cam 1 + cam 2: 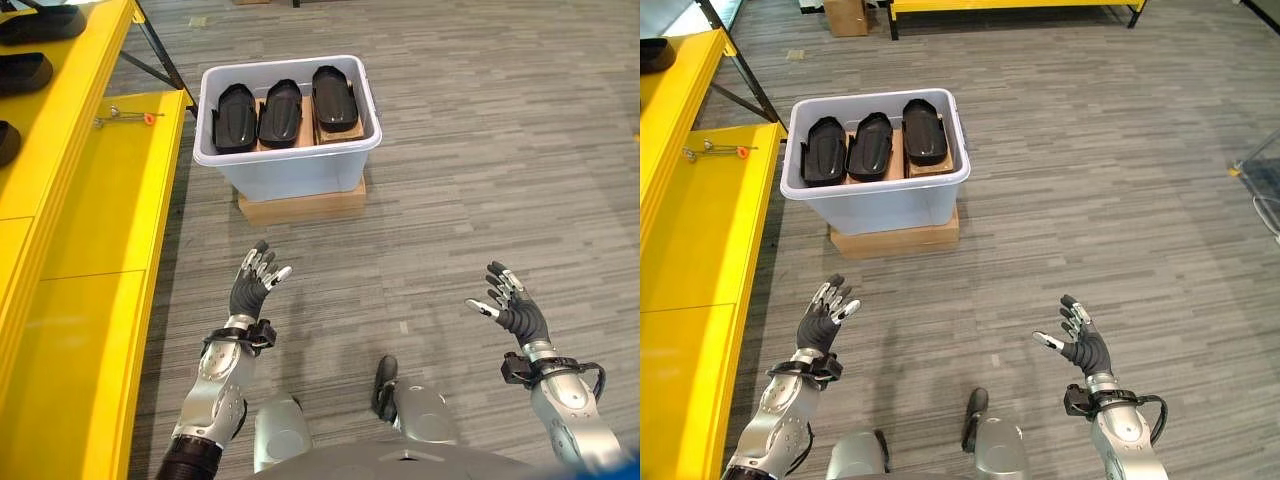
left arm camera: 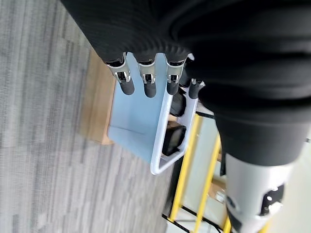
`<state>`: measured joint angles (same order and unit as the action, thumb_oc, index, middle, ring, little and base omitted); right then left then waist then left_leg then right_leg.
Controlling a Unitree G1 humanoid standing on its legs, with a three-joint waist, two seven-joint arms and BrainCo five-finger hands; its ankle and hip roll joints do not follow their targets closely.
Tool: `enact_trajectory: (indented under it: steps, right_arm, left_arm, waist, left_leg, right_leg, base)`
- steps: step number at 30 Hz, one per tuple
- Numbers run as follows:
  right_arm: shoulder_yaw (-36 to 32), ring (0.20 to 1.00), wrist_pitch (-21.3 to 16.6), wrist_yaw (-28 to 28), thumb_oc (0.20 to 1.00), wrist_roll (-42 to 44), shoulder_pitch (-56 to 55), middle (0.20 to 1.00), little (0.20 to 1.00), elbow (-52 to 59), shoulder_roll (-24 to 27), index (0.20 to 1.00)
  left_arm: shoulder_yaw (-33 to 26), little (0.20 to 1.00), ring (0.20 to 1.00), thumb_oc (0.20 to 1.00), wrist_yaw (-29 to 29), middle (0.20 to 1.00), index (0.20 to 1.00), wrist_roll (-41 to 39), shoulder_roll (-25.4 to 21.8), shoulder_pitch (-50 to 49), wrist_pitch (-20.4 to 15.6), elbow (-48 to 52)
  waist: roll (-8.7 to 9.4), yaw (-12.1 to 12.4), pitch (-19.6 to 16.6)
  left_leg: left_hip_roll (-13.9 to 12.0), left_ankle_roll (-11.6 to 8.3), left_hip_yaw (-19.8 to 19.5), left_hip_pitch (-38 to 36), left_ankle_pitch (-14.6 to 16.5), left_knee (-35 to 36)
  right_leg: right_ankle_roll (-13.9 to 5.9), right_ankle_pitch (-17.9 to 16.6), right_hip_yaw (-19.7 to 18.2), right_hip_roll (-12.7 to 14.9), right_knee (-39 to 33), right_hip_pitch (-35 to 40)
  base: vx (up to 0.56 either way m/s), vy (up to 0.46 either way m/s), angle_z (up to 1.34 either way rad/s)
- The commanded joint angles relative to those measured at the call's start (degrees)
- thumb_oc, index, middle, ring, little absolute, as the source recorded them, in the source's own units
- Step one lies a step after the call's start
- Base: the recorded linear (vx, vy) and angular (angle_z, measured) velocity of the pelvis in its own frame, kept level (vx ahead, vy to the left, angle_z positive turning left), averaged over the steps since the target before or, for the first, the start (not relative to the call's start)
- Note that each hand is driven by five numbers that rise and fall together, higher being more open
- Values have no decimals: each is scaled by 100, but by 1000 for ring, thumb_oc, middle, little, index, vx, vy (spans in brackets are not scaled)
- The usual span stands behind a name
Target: Move parts from the plastic box to the shelf.
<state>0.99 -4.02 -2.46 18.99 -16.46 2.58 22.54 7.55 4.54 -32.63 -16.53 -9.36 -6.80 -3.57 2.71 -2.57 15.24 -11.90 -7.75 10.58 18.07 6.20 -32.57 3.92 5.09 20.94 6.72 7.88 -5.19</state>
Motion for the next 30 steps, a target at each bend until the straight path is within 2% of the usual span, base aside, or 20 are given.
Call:
enact_trajectory:
  steps: [1,3,5,6,7,11,13,14,15,17,18,19,20,21,22,23,25,27,29,30]
  right_arm:
    - [-99,1000,-325,-16,1000,34,87,1000,1000,190,98,1000]
    - [-85,1000,-322,-1,1000,-32,87,1000,1000,114,125,1000]
    - [-85,1000,-279,46,1000,-47,45,1000,1000,78,136,1000]
    - [-90,1000,-261,130,1000,-53,11,1000,1000,113,126,1000]
    - [-74,1000,-248,146,1000,-77,2,1000,1000,107,108,1000]
    - [-98,1000,-205,212,1000,-106,-27,1000,1000,136,2,1000]
    - [-93,1000,-183,207,1000,-108,-12,1000,1000,127,-32,1000]
    - [-77,1000,-169,218,1000,-128,10,1000,1000,118,-49,1000]
    - [-76,1000,-170,217,1000,-129,10,1000,1000,118,-50,1000]
    - [-70,1000,-152,234,1000,-151,31,1000,1000,85,-103,1000]
    - [-70,1000,-153,234,1000,-151,31,1000,1000,86,-104,1000]
    - [-34,1000,-152,241,1000,-179,72,1000,1000,31,-107,1000]
    - [-18,1000,-146,246,1000,-199,93,1000,1000,21,-118,1000]
    - [-17,1000,-146,246,1000,-199,94,1000,1000,20,-119,1000]
    - [24,1000,-148,250,1000,-215,130,1000,1000,-1,-133,1000]
    - [42,1000,-147,244,1000,-225,152,1000,1000,-17,-145,1000]
    - [85,1000,-153,246,1000,-243,151,1000,1000,-29,-180,1000]
    - [96,1000,-147,243,1000,-243,164,1000,1000,-40,-186,1000]
    - [110,1000,-150,265,1000,-189,131,1000,1000,-29,-198,1000]
    - [110,1000,-151,265,1000,-186,130,1000,1000,-26,-196,1000]
  left_arm:
    - [-134,1000,1000,1000,56,1000,1000,52,-156,-207,-208,435]
    - [-173,1000,1000,1000,66,1000,1000,91,-140,-206,-214,429]
    - [-225,1000,1000,1000,72,1000,1000,115,-96,-249,-190,438]
    - [-272,1000,1000,1000,42,1000,1000,87,-84,-284,-202,418]
    - [-270,1000,1000,1000,29,1000,1000,89,-97,-292,-203,410]
    - [-287,1000,1000,1000,22,1000,1000,29,-192,-267,-205,485]
    - [-271,1000,1000,1000,20,1000,1000,17,-232,-239,-208,468]
    - [-263,1000,1000,1000,40,1000,1000,18,-284,-249,-210,485]
    - [-263,1000,1000,1000,40,1000,1000,18,-286,-249,-211,485]
    - [-244,1000,1000,1000,57,1000,1000,19,-334,-241,-188,468]
    - [-244,1000,1000,1000,57,1000,1000,19,-334,-242,-188,469]
    - [-224,1000,1000,1000,65,1000,1000,40,-364,-238,-170,475]
    - [-222,1000,1000,1000,68,1000,1000,52,-379,-240,-166,472]
    - [-223,1000,1000,1000,68,1000,1000,52,-379,-240,-166,472]
    - [-206,1000,1000,1000,66,1000,1000,77,-404,-243,-154,487]
    - [-195,1000,1000,1000,68,1000,1000,109,-430,-223,-152,499]
    - [-203,1000,1000,1000,85,1000,1000,166,-447,-197,-135,497]
    - [-209,1000,1000,1000,86,1000,1000,185,-459,-180,-142,488]
    - [-212,1000,1000,1000,46,1000,1000,179,-478,-190,-159,494]
    - [-213,1000,1000,1000,44,1000,1000,178,-479,-191,-162,496]
  waist:
    - [-79,53,-50]
    - [-131,100,-77]
    - [-153,132,-157]
    - [-197,141,-238]
    - [-185,176,-286]
    - [-49,243,-444]
    - [-2,240,-475]
    - [62,262,-522]
    - [64,263,-527]
    - [128,264,-641]
    - [130,265,-645]
    - [157,258,-674]
    - [141,244,-672]
    - [146,250,-674]
    - [90,202,-629]
    - [41,153,-560]
    - [-63,73,-474]
    - [-97,32,-448]
    - [-156,-27,-414]
    - [-166,-32,-386]
  left_leg:
    - [-274,114,20,-167,-1359,1982]
    - [-476,-35,-93,-270,-1760,2810]
    - [-596,-111,-88,-409,-1916,3102]
    - [-557,-37,-32,-509,-1797,3030]
    - [-502,-64,-6,-567,-1839,3130]
    - [-175,79,98,-299,-1459,2435]
    - [-119,129,138,-178,-1290,2173]
    - [-16,218,162,-57,-1052,1874]
    - [-16,220,163,-48,-1043,1862]
    - [205,378,210,15,-724,1655]
    - [207,380,213,19,-721,1653]
    - [398,531,224,-38,-546,1643]
    - [492,604,223,-123,-480,1709]
    - [497,607,233,-125,-481,1714]
    - [724,780,190,-344,-401,1892]
    - [800,844,164,-461,-397,1994]
    - [844,906,124,-731,-377,2213]
    - [879,917,91,-862,-388,2356]
    - [923,870,7,-1150,-346,2608]
    - [906,893,40,-1140,-427,2617]
  right_leg:
    - [-658,339,-424,191,330,308]
    - [-750,416,-487,208,277,537]
    - [-846,462,-489,265,245,776]
    - [-906,526,-520,254,266,903]
    - [-927,505,-559,276,237,978]
    - [-1043,432,-581,523,118,1276]
    - [-1073,393,-583,606,111,1277]
    - [-1130,252,-601,716,78,1289]
    - [-1133,252,-603,719,78,1284]
    - [-1244,-26,-668,875,172,1279]
    - [-1246,-25,-671,879,175,1273]
    - [-1310,-425,-822,980,631,1081]
    - [-1326,-632,-882,1011,899,947]
    - [-1329,-629,-892,1018,907,937]
    - [-1363,-1171,-1092,1037,1633,591]
    - [-1375,-1341,-1187,1012,2015,407]
    - [-1354,-1368,-1231,982,2435,148]
    - [-1300,-1265,-1274,946,2440,15]
    - [-1251,-878,-1215,1017,2031,-207]
    - [-1198,-927,-1161,1012,2003,-200]
  base:
    - [350,210,-37]
    - [383,190,-39]
    - [444,180,-39]
    - [414,155,-29]
    - [406,149,-22]
    - [323,130,-15]
    - [205,111,17]
    - [155,96,14]
    - [258,153,8]
    - [265,152,-4]
    - [301,222,1]
    - [188,183,8]
    - [187,184,3]
    - [161,197,4]
    - [159,201,11]
    - [210,251,23]
    - [136,122,43]
    - [115,58,40]
    - [205,35,8]
    - [175,-48,-8]
